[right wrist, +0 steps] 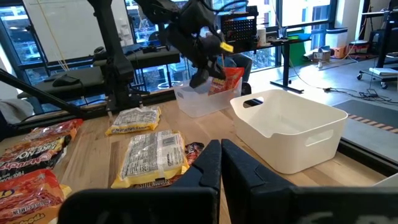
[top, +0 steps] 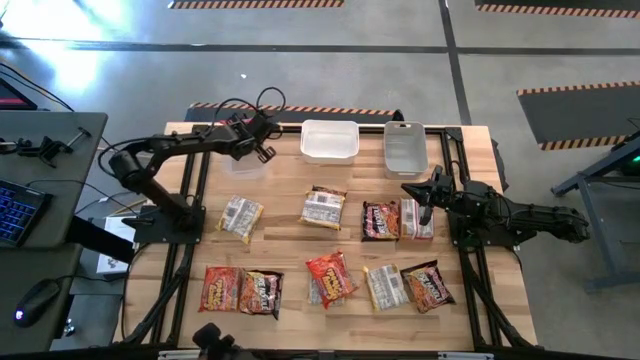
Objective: Sort Maruchan noodles
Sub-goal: Put the black noodle pack into the white bin
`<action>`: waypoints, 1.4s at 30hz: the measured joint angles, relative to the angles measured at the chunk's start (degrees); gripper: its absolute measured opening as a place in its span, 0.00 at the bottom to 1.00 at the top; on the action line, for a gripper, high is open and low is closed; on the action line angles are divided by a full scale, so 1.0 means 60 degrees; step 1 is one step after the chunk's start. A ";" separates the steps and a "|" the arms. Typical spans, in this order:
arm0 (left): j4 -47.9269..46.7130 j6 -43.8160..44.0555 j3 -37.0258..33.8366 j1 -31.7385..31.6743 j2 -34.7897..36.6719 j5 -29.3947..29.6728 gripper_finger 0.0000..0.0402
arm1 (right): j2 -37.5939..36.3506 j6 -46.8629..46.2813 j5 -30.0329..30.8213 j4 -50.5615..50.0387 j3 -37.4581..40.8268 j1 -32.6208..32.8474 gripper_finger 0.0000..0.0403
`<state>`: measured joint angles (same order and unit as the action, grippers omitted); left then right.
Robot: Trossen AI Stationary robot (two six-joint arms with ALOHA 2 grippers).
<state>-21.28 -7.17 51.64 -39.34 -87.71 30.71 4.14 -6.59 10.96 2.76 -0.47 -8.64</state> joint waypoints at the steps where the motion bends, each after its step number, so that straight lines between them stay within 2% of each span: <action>1: -0.0207 0.0142 -0.0007 -0.0031 0.0196 -0.0519 0.00 | 0.0000 0.0000 0.0000 0.0000 0.0003 0.0003 0.00; 4: -0.1095 0.0191 -0.0159 -0.0129 0.0914 -0.2104 0.00 | 0.0000 0.0000 0.0000 0.0000 0.0001 0.0003 0.00; 6: -0.1876 0.0362 -0.0228 -0.0084 0.1389 -0.2493 0.00 | 0.0000 0.0000 0.0000 0.0000 0.0002 0.0002 0.00; 8: -0.2773 0.0879 -0.0240 -0.0022 0.1866 -0.1879 0.00 | 0.0000 0.0000 0.0000 -0.0002 0.0001 0.0001 0.00; 12: -0.4546 0.2512 -0.0240 -0.0130 0.2695 0.0260 0.00 | 0.0002 0.0000 0.0001 0.0000 0.0003 0.0000 0.00; 16: -0.5663 0.3887 -0.0321 -0.0876 0.2778 -0.0054 0.00 | 0.0000 0.0000 0.0003 0.0000 0.0000 0.0003 0.00; 20: -0.5145 0.3878 -0.0664 -0.1457 0.2451 -0.0204 0.00 | 0.0002 0.0000 0.0000 0.0000 0.0002 0.0001 0.00; 24: -0.4769 0.4068 -0.0656 -0.1362 0.2158 -0.0019 0.00 | 0.0000 0.0000 0.0000 -0.0004 0.0001 0.0001 0.00; 33: -0.3158 0.3580 -0.0652 -0.1459 0.1618 -0.0595 0.00 | 0.0003 0.0000 0.0001 0.0000 0.0002 0.0003 0.00; 42: -0.2228 0.2955 -0.0652 -0.1324 0.1851 -0.0733 0.00 | 0.0003 0.0000 0.0000 -0.0001 0.0001 0.0000 0.00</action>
<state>-34.65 10.56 47.72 -47.28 -76.60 26.31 4.16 -6.59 10.96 2.76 -0.46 -8.64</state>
